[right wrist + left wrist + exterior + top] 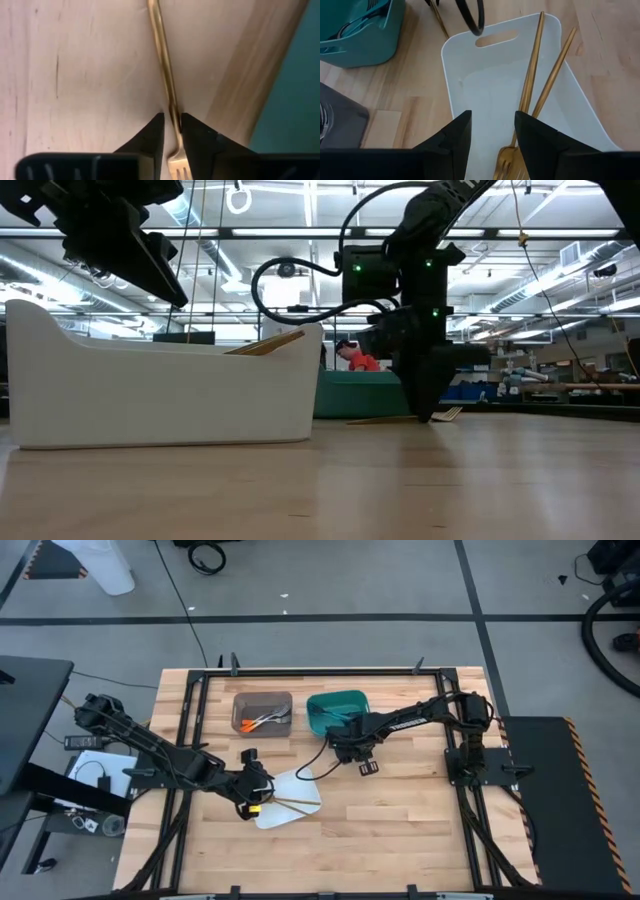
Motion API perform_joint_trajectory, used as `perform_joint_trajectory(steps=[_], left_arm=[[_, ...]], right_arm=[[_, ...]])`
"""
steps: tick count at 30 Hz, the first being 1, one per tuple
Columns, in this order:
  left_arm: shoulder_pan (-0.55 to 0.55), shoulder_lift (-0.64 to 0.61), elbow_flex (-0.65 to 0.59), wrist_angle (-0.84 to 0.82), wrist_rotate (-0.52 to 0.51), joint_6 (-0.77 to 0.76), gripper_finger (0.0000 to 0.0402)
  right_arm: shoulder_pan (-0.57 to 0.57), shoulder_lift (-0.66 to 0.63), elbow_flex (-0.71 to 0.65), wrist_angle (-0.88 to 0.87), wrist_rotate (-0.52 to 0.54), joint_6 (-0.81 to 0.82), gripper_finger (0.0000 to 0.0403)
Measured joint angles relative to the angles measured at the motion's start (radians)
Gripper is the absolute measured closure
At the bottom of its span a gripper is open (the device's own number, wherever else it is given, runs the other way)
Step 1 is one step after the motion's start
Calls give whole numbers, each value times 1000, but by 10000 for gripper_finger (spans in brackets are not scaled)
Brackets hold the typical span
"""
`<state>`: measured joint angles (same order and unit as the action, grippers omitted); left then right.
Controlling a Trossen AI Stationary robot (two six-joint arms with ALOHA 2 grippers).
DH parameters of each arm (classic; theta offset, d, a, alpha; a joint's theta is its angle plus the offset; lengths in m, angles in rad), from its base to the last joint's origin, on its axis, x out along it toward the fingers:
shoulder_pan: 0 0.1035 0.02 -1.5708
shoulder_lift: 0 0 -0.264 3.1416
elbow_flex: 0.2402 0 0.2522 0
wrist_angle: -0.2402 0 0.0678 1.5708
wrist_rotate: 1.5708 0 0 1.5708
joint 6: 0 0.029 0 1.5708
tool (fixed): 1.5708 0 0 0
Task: Sort silverware by color (type)
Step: Put the gold fork into the white bin
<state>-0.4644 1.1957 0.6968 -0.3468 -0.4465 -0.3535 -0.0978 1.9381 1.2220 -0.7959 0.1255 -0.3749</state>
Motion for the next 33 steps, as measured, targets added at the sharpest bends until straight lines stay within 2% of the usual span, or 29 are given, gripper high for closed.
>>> perform_joint_trajectory(steps=[4, 11, 19, 26, 33], left_arm=[[0, 0, 0, -2, 0, 10, 242], [0, 0, 0, -9, -1, 23, 242], [-8, 0, 51, -46, -16, 34, 242], [-3, 0, 62, -37, -71, 72, 242], [-11, 0, 62, -82, -100, 99, 242]], right_arm=[[7, 1, -2, -2, -38, 8, 343], [44, 2, -4, 5, -34, 33, 390], [45, 7, 29, -38, -48, 196, 390], [29, 6, 91, -52, -194, 365, 390], [-10, 3, 131, -77, -218, 471, 389]])
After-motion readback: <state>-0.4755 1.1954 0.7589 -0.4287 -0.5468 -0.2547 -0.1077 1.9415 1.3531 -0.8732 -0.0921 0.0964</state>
